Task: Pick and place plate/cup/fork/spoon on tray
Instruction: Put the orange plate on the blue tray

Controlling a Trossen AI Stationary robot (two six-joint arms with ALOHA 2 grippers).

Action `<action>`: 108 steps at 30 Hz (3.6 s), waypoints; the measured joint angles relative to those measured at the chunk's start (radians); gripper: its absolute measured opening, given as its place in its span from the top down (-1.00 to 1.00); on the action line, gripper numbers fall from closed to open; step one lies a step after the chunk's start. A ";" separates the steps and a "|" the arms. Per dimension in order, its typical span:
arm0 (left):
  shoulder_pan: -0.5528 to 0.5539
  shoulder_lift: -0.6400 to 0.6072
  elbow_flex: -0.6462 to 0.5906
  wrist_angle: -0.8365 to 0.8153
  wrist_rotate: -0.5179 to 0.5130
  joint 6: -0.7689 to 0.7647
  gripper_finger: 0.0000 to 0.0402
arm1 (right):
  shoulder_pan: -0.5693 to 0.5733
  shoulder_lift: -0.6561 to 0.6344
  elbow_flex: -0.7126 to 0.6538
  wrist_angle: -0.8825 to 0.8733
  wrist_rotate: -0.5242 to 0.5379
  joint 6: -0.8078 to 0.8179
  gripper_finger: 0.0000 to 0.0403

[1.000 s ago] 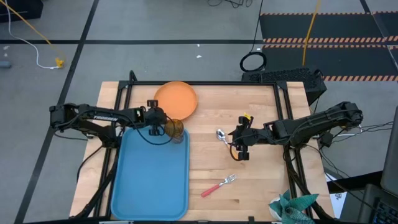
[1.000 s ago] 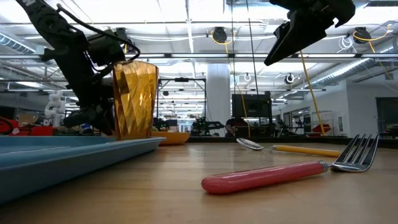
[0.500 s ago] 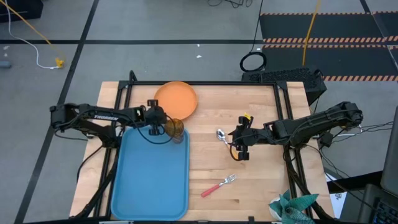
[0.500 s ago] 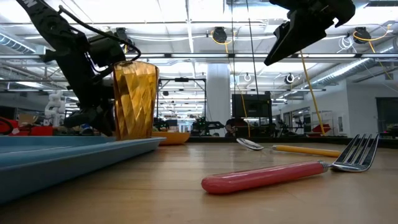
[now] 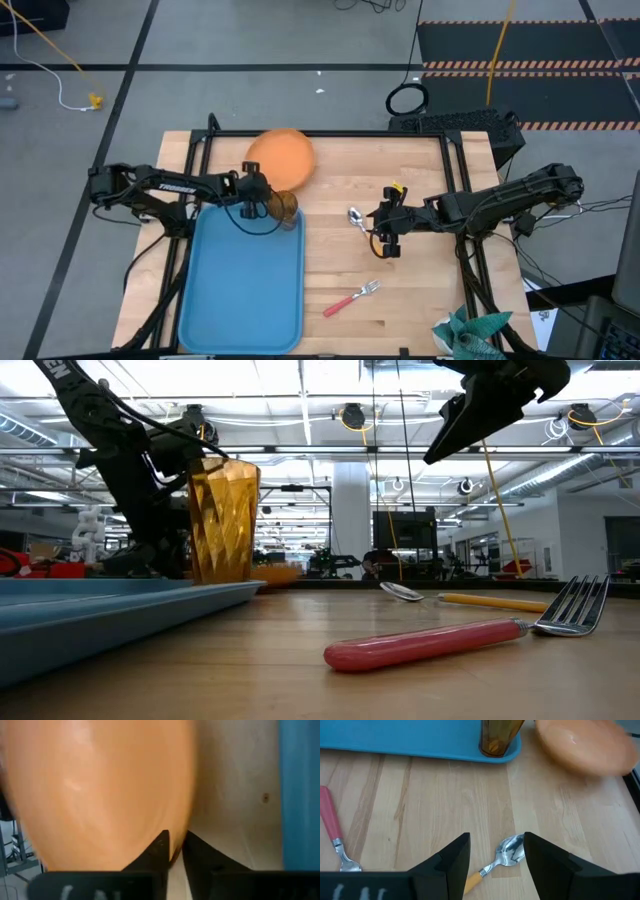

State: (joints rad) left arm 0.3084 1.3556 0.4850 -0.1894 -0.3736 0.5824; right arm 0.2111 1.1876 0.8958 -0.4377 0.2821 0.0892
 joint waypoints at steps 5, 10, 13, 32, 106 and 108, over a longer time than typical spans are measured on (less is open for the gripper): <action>0.001 0.000 0.000 -0.002 0.012 0.023 0.94 | 0.000 0.000 0.000 0.000 0.000 0.001 0.13; -0.005 -0.001 0.000 -0.002 -0.017 0.051 0.91 | 0.000 0.000 0.000 0.000 0.000 0.003 0.13; -0.014 -0.005 0.010 -0.015 -0.055 0.052 0.96 | 0.000 0.000 0.000 0.000 0.000 0.003 0.13; -0.160 -0.363 0.097 -0.214 -0.155 -0.021 0.96 | 0.000 0.000 0.000 0.000 0.000 0.030 0.13; -1.549 0.017 0.571 -0.631 -0.125 -1.090 0.92 | 0.026 0.000 -0.001 0.211 -0.048 0.090 0.13; -1.548 0.037 0.571 -0.633 -0.123 -1.089 0.93 | 0.026 0.000 -0.001 0.225 -0.048 0.090 0.13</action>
State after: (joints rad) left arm -1.2401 1.3921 1.0557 -0.8224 -0.4968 -0.5068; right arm 0.2375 1.1877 0.8948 -0.2127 0.2344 0.1787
